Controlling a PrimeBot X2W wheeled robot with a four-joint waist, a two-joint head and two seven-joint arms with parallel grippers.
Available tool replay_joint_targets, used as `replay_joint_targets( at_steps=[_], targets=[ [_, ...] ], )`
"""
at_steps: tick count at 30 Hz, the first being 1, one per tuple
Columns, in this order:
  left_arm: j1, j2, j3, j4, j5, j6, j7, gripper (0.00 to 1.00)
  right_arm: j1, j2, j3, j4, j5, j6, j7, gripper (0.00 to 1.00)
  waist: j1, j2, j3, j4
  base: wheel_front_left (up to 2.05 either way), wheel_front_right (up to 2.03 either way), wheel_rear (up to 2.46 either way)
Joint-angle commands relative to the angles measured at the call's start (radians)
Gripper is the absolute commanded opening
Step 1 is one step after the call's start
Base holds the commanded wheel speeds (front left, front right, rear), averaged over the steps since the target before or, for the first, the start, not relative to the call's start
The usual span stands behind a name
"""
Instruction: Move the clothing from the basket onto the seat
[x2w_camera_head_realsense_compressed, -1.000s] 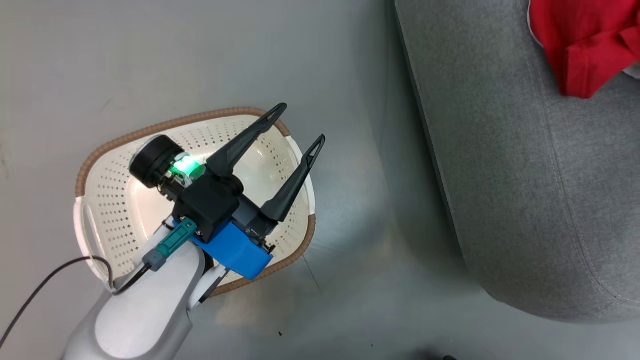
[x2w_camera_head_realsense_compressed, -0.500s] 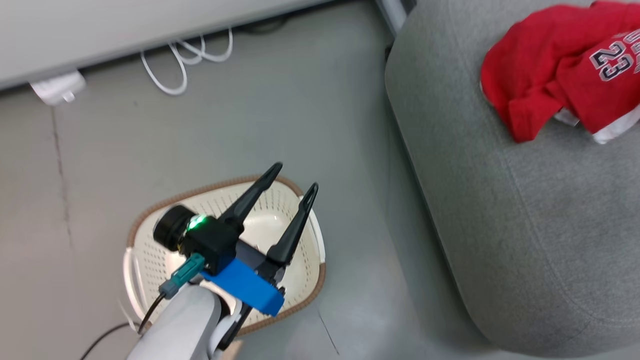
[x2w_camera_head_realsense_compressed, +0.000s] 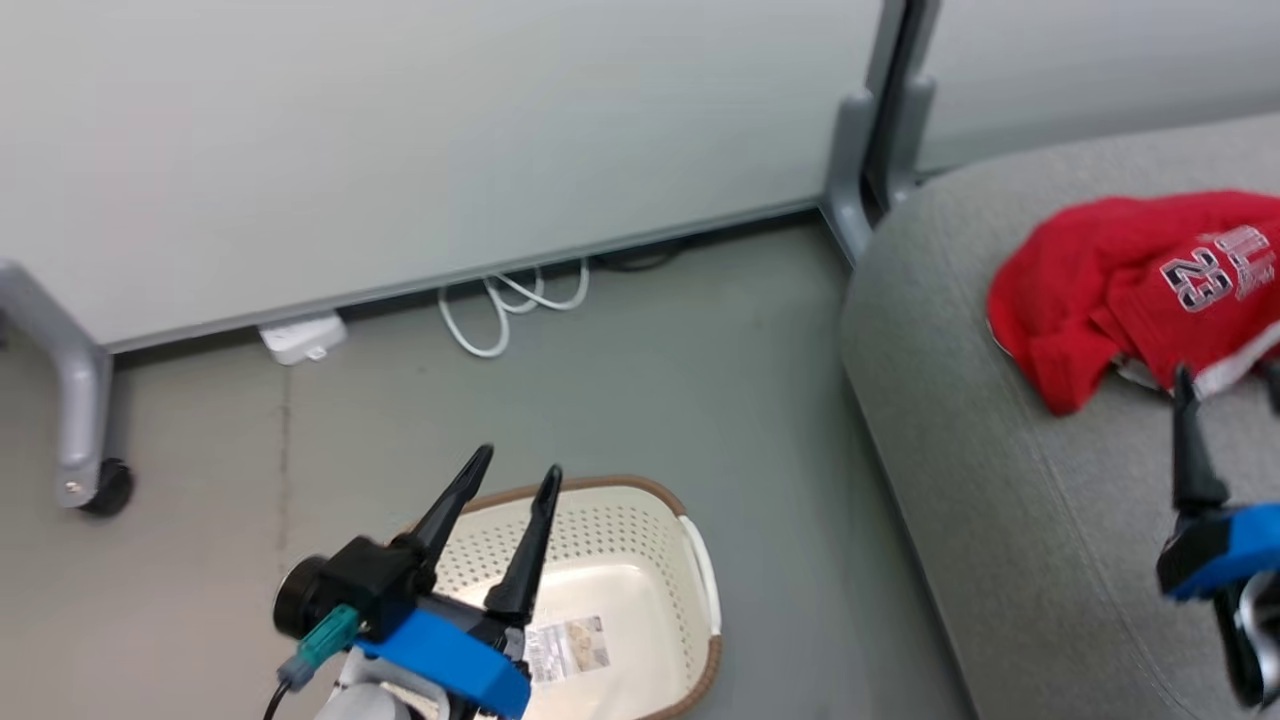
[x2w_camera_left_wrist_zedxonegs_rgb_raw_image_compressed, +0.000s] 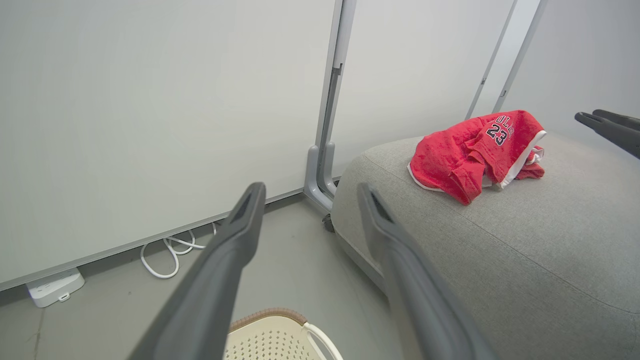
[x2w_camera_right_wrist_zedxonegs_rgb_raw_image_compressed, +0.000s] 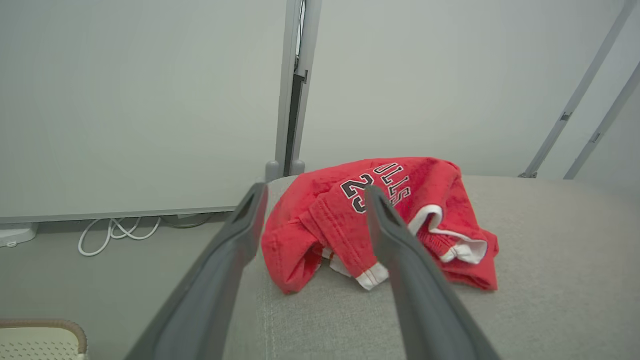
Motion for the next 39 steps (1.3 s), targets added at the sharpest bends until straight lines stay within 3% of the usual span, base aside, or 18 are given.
replay_joint_targets(
  at_steps=[1, 7, 13, 24, 39],
  targets=[
    [0.027, -0.004, 0.021, 0.004, -0.004, -0.001, -0.003, 1.00, 0.062, 0.019, -0.011, -0.056, -0.023, -0.001, 0.019, 1.00, 0.0003, 0.0000, -0.058, 0.060, 0.00, 0.00, 0.00],
    [0.086, -0.011, 0.088, 0.014, 0.003, -0.002, -0.003, 1.00, 0.230, 0.127, -0.027, -0.294, -0.064, -0.001, 0.099, 1.00, 0.0003, 0.0000, -0.096, 0.123, 0.00, 0.00, 0.00],
    [0.129, -0.019, 0.156, 0.019, 0.017, -0.003, -0.003, 1.00, 0.331, 0.212, 0.021, -0.428, -0.086, -0.001, 0.142, 1.00, 0.0003, 0.0000, -0.114, 0.160, 0.00, 0.00, 0.00],
    [0.179, -0.042, 0.256, 0.011, 0.038, -0.005, -0.003, 1.00, 0.382, 0.247, 0.102, -0.465, -0.086, -0.001, 0.165, 1.00, 0.0003, 0.0000, -0.123, 0.179, 0.00, 0.00, 0.00],
    [0.185, -0.059, 0.290, 0.017, 0.065, -0.006, -0.003, 1.00, 0.380, 0.257, 0.126, -0.456, -0.079, -0.001, 0.173, 1.00, 0.0003, 0.0000, -0.124, 0.187, 0.00, 0.00, 0.00]
  ],
)
